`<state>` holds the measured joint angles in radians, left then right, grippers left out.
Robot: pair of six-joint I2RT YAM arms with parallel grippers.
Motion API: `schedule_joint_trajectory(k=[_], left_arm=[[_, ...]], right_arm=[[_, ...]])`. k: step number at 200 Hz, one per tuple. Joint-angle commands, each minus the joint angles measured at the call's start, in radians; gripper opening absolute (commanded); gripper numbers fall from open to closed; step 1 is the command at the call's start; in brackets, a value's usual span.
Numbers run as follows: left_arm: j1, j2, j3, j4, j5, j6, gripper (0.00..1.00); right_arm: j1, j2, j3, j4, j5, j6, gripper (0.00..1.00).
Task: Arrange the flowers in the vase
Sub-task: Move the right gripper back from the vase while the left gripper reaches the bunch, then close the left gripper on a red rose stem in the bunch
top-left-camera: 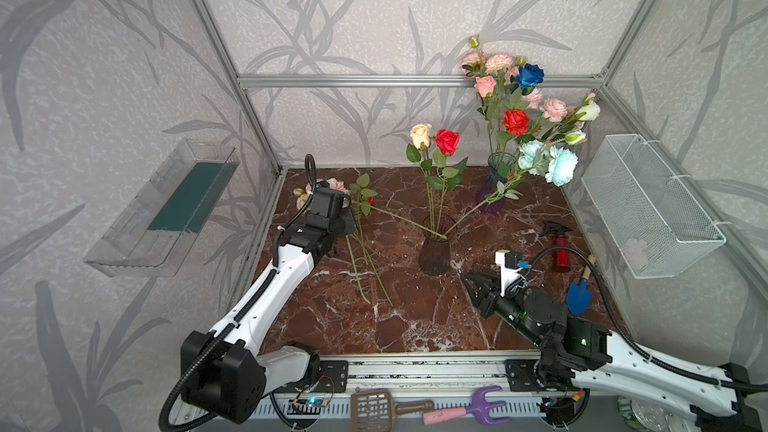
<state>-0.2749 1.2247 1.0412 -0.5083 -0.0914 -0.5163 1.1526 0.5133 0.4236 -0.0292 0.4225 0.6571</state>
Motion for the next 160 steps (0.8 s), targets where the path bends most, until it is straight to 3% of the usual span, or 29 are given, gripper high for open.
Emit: schedule_joint_trajectory(k=[1,42,74,100,136,160], left_arm=[[-0.002,0.002,-0.035,-0.098,0.049,0.011,0.0],[0.002,-0.004,-0.225,0.056,0.04,-0.142,0.04],[0.009,-0.01,-0.283,0.125,0.077,-0.183,0.29],[0.009,-0.021,-0.24,0.086,0.076,-0.155,0.4],[-0.002,-0.02,-0.182,0.034,0.052,-0.106,0.42],[-0.027,0.027,-0.173,0.05,0.09,-0.098,0.37]], right_arm=[[0.006,-0.016,0.039,0.01,-0.005,-0.014,0.33],[0.006,-0.013,0.058,0.015,-0.009,-0.029,0.34],[0.006,-0.023,0.096,-0.038,-0.022,-0.062,0.34],[0.005,-0.054,0.091,-0.059,-0.004,-0.067,0.33],[0.005,-0.063,0.077,-0.05,0.003,-0.063,0.34],[0.005,-0.035,0.076,-0.035,0.001,-0.065,0.34]])
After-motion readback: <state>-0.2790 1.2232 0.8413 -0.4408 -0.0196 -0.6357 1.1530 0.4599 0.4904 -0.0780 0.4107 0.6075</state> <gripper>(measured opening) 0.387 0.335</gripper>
